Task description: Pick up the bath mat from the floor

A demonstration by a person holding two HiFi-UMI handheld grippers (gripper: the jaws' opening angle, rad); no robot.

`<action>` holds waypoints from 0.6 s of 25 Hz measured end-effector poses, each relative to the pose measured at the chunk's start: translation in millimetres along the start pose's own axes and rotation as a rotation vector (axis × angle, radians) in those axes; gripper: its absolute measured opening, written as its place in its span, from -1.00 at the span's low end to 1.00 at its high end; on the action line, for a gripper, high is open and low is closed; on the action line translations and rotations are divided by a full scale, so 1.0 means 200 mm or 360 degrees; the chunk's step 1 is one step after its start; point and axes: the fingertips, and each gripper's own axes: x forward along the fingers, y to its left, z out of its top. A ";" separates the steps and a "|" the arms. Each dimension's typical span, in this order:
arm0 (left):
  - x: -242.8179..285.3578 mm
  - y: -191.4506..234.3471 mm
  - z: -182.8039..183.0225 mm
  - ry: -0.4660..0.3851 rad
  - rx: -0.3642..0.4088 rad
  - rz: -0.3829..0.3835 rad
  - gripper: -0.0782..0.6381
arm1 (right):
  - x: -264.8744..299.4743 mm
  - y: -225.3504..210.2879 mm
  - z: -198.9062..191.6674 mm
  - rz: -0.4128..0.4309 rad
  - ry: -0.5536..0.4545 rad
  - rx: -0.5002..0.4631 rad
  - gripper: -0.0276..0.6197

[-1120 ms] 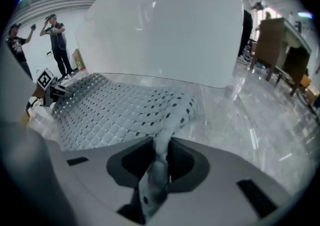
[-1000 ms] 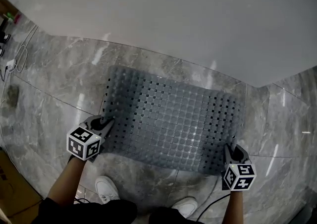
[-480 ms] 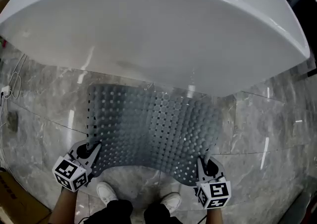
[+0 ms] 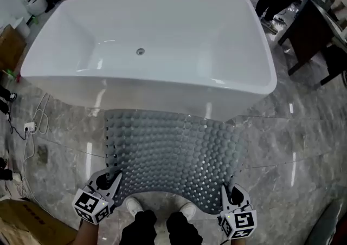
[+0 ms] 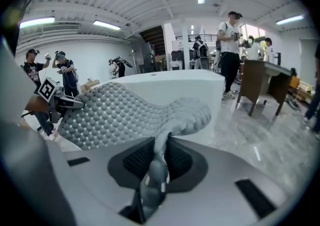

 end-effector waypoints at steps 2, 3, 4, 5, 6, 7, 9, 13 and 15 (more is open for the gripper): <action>-0.12 -0.08 0.18 -0.0033 -0.0006 -0.0013 -0.67 | -0.18 0.00 0.17 -0.0022 -0.0034 -0.0003 -0.69; -0.17 -0.11 0.28 -0.0051 0.0002 -0.0019 -0.67 | -0.25 0.00 0.27 -0.0033 -0.0057 -0.0005 -0.69; -0.22 -0.14 0.38 -0.0069 0.0014 -0.0023 -0.67 | -0.32 -0.01 0.38 -0.0045 -0.0086 -0.0006 -0.69; -0.27 -0.16 0.50 -0.0084 0.0026 -0.0025 -0.67 | -0.40 -0.01 0.48 -0.0057 -0.0116 -0.0007 -0.70; -0.33 -0.18 0.60 -0.0095 0.0032 -0.0027 -0.67 | -0.47 -0.01 0.59 -0.0069 -0.0144 -0.0007 -0.70; -0.40 -0.20 0.70 -0.0107 0.0032 -0.0026 -0.67 | -0.56 0.00 0.68 -0.0080 -0.0170 -0.0004 -0.70; -0.55 -0.24 0.88 -0.0144 0.0040 -0.0013 -0.67 | -0.73 0.01 0.86 -0.0096 -0.0223 -0.0002 -0.70; -0.80 -0.33 1.26 -0.0279 0.0097 0.0020 -0.67 | -1.03 0.00 1.21 -0.0132 -0.0360 -0.0041 -0.70; -0.90 -0.36 1.42 -0.0342 0.0108 0.0033 -0.67 | -1.16 0.01 1.36 -0.0140 -0.0422 -0.0041 -0.70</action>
